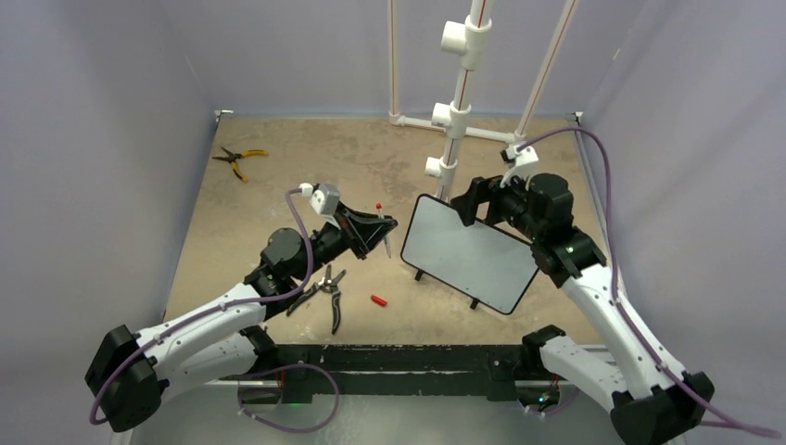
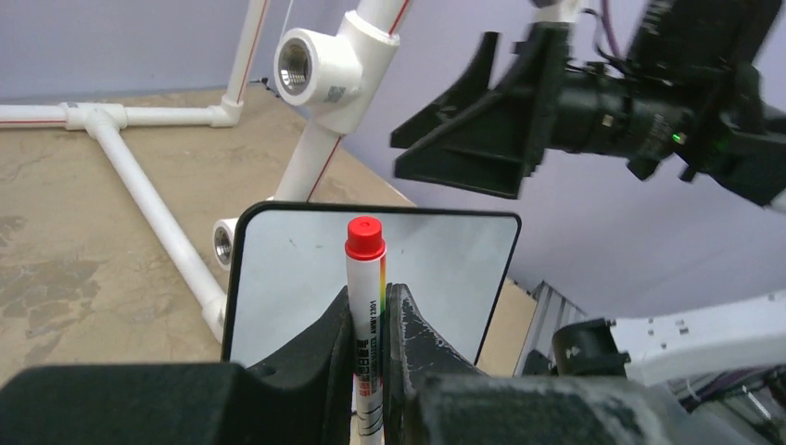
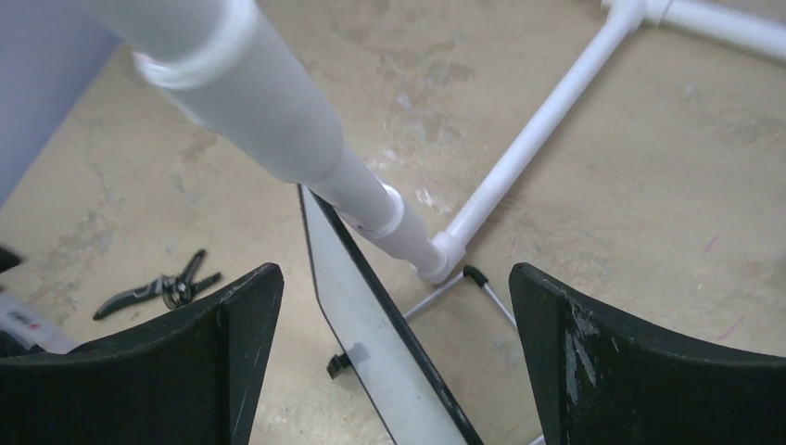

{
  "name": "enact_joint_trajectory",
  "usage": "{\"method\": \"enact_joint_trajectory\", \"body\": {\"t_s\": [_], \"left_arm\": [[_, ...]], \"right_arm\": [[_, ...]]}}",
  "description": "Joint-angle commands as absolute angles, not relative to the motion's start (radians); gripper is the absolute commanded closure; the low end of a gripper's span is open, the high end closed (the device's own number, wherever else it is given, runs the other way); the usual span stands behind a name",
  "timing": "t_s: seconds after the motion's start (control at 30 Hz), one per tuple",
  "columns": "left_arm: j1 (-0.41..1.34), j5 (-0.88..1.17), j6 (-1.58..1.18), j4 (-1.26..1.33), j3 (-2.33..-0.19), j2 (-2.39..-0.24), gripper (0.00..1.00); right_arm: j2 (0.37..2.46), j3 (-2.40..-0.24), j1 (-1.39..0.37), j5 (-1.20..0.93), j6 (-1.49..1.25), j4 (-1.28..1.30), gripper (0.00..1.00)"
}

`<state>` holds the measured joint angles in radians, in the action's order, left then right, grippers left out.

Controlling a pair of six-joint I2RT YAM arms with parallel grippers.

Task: Write a sentence on the whiteboard
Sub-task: Pass from the left arm to the right

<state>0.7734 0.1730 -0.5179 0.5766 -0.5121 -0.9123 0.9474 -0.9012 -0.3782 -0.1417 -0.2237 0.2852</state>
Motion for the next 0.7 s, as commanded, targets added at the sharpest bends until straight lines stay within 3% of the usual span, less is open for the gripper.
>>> {"method": "enact_joint_trajectory", "body": {"t_s": [0.0,0.33,0.67], "left_arm": [[0.820,-0.039,-0.619,0.787,-0.526,-0.968,1.00],[0.888,-0.128,-0.821,0.763,-0.640,-1.106,1.00],[0.907,-0.136,-0.880,0.644,-0.666,-1.082,1.00]], "right_arm": [[0.812,-0.902,-0.377,-0.194,-0.219,0.166,0.07],[0.778,-0.878,-0.416,-0.575,-0.172,0.156,0.16],[0.901,-0.887,-0.709,-0.389,-0.223,0.058,0.24]]}}
